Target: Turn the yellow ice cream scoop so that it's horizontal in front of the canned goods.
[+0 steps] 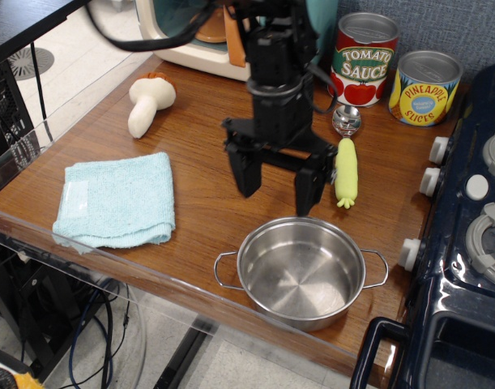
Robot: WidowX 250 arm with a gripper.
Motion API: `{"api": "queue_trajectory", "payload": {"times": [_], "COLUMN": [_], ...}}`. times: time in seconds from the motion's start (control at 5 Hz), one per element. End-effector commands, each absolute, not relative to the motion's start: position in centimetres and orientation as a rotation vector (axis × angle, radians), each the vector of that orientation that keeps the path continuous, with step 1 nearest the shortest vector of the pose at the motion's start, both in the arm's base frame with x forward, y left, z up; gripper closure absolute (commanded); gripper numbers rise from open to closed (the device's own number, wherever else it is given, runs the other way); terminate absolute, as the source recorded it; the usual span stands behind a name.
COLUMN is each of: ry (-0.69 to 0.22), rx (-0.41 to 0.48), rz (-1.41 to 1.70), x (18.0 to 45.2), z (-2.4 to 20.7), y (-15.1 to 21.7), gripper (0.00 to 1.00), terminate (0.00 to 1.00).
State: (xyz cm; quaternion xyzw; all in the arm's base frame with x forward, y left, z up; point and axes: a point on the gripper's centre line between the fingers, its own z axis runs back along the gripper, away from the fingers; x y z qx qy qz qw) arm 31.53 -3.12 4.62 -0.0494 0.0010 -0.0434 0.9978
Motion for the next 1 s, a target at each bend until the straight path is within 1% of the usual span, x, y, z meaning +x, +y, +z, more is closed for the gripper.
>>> {"api": "queue_trajectory", "payload": {"times": [0.0,0.2,0.4,0.6,0.8], "ry": [-0.129,-0.185,-0.189,-0.186,-0.157], "rx": [-0.129,-0.156,-0.113,-0.066,-0.046], "rz": [-0.086,-0.068,-0.040,-0.026,-0.006], "x": [36.5,38.7,39.6,40.2,40.3], "z": [7.0,7.3,7.0,5.7,4.8], "y": [-4.8,-6.2,-7.6,-8.1,-7.7], "gripper": [0.00,0.00,0.00,0.00,0.00], "terminate": [0.00,0.00,0.00,0.00,0.00]}}
